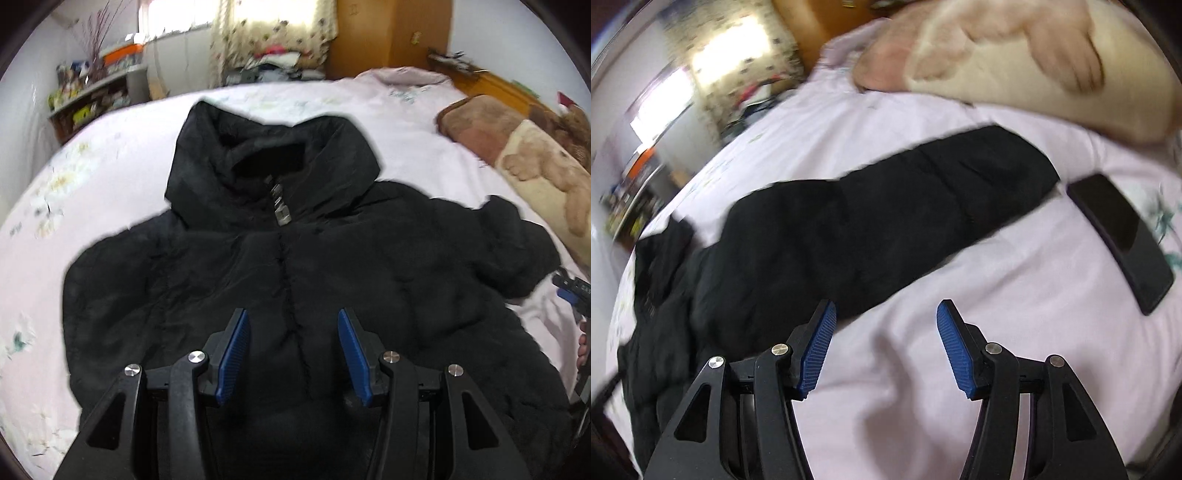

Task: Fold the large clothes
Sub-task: 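Grasp the other sleeve with the right tool and fold it across the body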

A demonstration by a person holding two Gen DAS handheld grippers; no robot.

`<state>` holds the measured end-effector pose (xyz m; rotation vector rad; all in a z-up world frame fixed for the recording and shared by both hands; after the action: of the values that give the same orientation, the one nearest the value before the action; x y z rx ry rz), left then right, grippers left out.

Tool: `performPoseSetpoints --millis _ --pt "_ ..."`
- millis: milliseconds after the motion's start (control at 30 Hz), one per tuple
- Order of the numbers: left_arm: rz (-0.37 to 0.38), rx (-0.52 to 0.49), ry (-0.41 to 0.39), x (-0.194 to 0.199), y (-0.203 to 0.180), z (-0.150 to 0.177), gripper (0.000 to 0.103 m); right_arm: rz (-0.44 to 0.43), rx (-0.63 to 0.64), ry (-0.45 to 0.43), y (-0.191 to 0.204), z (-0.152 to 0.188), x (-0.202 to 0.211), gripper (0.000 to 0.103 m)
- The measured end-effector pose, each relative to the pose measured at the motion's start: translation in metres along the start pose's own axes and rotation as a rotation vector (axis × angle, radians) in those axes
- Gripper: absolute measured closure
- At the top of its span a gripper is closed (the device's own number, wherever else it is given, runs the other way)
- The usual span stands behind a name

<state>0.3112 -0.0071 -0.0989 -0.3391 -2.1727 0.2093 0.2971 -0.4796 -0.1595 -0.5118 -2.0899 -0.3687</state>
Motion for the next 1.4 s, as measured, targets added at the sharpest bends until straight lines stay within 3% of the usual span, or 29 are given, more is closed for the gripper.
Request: performPoseSetpoints --millis 133,267,433,467,533,633,733,867,1067,1233,1400 --pt "0.006 0.052 0.008 -0.023 0.018 0.004 0.049 -0.01 -0.1 0.044 -0.019 -0.012 -0.035 0.045" --pt "0.008 0.005 -0.006 -0.03 0.015 0.011 0.042 -0.079 -0.226 0.041 -0.033 -0.025 -0.055 0.044" --pt "0.014 -0.001 -0.016 -0.032 0.017 0.013 0.041 -0.092 -0.316 0.042 -0.036 -0.035 -0.062 0.045" --pt "0.014 -0.003 -0.017 -0.031 0.017 0.013 0.041 -0.085 -0.32 0.046 -0.035 -0.036 -0.06 0.047" --pt "0.009 -0.008 -0.013 -0.032 0.016 0.012 0.041 -0.07 -0.31 0.048 -0.035 -0.04 -0.053 0.078" --pt "-0.002 -0.009 0.009 -0.028 0.013 0.011 0.041 -0.095 -0.288 0.015 -0.029 -0.045 -0.025 0.088" --pt "0.025 0.026 0.012 -0.012 0.01 0.011 0.041 -0.135 -0.244 -0.044 -0.015 -0.053 0.014 0.091" --pt "0.026 0.05 0.002 0.025 0.009 0.017 0.041 -0.213 -0.177 -0.129 0.012 -0.061 0.078 0.092" --pt "0.014 0.077 -0.063 0.089 0.023 0.029 0.041 -0.373 -0.026 -0.223 0.093 -0.066 0.163 0.092" --pt "-0.025 0.12 -0.122 0.132 0.05 0.036 0.041 -0.462 0.13 -0.204 0.173 -0.037 0.189 0.092" --pt "-0.046 0.197 -0.173 0.158 0.083 0.049 0.041 -0.51 0.273 -0.111 0.249 0.011 0.177 0.092"
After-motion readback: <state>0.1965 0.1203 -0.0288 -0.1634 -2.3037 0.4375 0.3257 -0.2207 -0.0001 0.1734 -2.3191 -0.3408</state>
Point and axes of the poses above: each gripper's, at about its wrist camera, not at the fingertips, and x roughly against the way its jaws point, y to its left, z to its underside, the point moved 3 cm from there along -x, roughly the way its jaws point, and after that the axes turned 15 degrees about z, right-handed, at the moved point
